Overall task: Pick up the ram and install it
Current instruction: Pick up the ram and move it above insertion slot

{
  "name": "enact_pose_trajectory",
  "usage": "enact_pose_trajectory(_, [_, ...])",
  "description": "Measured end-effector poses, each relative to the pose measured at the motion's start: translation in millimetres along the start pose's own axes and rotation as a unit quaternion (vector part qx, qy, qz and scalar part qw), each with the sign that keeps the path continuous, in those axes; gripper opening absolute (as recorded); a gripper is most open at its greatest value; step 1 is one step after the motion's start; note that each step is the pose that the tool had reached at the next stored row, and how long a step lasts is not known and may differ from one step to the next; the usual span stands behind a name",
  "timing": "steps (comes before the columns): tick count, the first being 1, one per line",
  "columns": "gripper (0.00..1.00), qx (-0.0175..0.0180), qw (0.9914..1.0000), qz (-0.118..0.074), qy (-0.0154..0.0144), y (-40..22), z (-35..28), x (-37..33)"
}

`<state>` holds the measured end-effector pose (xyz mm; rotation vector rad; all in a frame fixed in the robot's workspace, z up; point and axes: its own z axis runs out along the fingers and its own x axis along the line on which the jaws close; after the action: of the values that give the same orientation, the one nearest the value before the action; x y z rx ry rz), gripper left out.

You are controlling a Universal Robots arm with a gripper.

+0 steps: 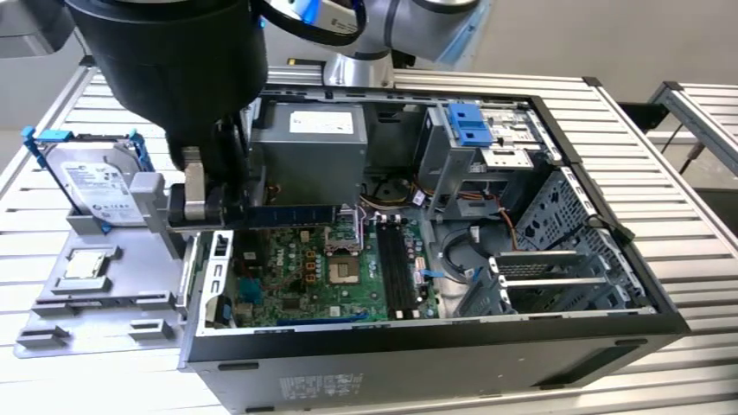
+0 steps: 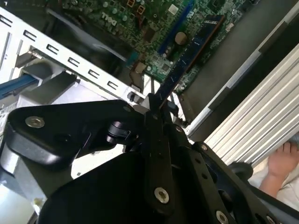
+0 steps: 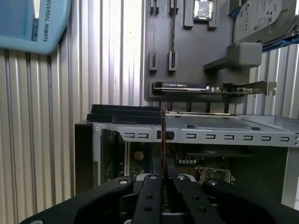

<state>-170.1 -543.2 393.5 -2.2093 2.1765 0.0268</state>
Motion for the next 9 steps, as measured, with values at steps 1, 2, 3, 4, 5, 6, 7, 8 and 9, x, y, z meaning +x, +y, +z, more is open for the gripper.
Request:
enact_pose_trajectory(1, [0.00, 0.0000, 1.00000, 0.000, 0.0000, -3.5, 0.1, 0.0])
enact_pose_trajectory(2, [0.00, 0.0000, 1.00000, 0.000, 0.0000, -7.2, 0.1, 0.1])
enact_pose_trajectory(3, [0.00, 0.0000, 1.00000, 0.000, 0.0000, -10.9, 0.2, 0.2])
enact_pose_trajectory(4, [0.00, 0.0000, 1.00000, 0.000, 0.0000, -15.0, 0.2, 0.2])
enact_pose_trajectory(5, [0.00, 0.0000, 1.00000, 0.000, 0.0000, -18.7, 0.3, 0.3])
enact_pose_trajectory(6, [0.00, 0.0000, 1.00000, 0.000, 0.0000, -22.9, 0.4, 0.3])
enact_pose_trajectory(7, [0.00, 0.0000, 1.00000, 0.000, 0.0000, -27.2, 0.4, 0.4])
enact_pose_trajectory(8, [0.00, 0.0000, 1.00000, 0.000, 0.0000, -31.5, 0.5, 0.5])
enact_pose_trajectory(9, [0.00, 0.0000, 1.00000, 0.000, 0.0000, -35.8, 0.5, 0.5])
